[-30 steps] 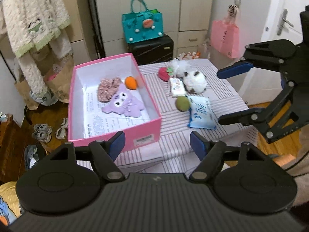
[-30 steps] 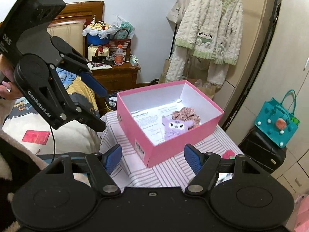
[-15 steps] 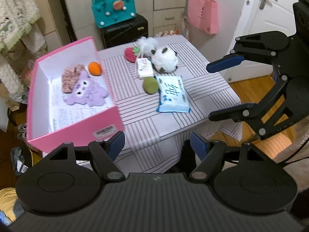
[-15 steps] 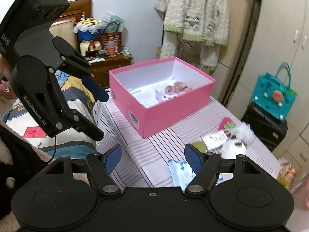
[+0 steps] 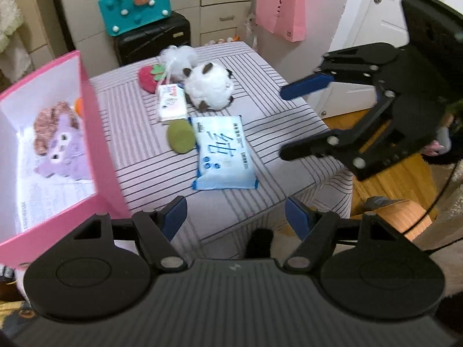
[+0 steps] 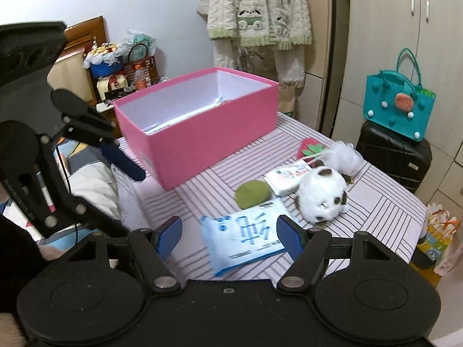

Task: Organize soft objects

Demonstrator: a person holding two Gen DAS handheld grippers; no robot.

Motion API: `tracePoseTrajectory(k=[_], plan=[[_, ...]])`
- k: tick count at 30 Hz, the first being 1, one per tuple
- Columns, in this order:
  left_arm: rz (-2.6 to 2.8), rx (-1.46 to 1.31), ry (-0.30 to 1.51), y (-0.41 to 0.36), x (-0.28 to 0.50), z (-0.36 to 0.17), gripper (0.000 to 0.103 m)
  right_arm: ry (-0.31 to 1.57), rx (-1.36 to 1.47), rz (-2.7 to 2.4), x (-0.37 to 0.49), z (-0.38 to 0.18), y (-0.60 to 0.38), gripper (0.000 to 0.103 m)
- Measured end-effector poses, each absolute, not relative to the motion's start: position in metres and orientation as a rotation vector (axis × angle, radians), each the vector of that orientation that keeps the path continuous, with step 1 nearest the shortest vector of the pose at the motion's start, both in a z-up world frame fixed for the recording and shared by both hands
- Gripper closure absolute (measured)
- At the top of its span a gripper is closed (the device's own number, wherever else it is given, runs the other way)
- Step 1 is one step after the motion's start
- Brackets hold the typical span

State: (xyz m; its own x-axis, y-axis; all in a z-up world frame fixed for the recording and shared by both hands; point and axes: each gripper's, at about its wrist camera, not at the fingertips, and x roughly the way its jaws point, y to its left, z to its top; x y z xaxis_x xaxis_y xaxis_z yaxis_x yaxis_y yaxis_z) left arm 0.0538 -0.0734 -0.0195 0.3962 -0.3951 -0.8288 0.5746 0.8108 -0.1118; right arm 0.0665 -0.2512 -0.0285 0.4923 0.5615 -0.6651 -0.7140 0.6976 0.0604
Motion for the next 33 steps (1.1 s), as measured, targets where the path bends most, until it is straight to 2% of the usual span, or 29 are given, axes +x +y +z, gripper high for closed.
tracePoseTrajectory(k=[9,19,23,28,33], plan=[[-0.576,0.058,1.035,-0.079,0.089,-0.062,0.032,0.664,-0.258,0.831,0.117,-0.081,-0.263,0.026],[-0.486,-0.123,1.141,-0.07,0.105,-0.098,0.051,0.802,-0.135,0.864,0.167,-0.115,-0.257,0.027],[-0.483,-0.175,1.126,-0.07,0.1,-0.105,0.067,0.826,-0.096,0.854,0.178,-0.122,-0.261,0.027],[-0.481,-0.191,1.074,-0.065,0.093,-0.108,0.071,0.827,-0.06,0.861,0.178,-0.127,-0.265,0.027],[-0.503,-0.261,1.042,-0.063,0.095,-0.113,0.07,0.863,-0.039,0.828,0.17,-0.123,-0.272,0.049]])
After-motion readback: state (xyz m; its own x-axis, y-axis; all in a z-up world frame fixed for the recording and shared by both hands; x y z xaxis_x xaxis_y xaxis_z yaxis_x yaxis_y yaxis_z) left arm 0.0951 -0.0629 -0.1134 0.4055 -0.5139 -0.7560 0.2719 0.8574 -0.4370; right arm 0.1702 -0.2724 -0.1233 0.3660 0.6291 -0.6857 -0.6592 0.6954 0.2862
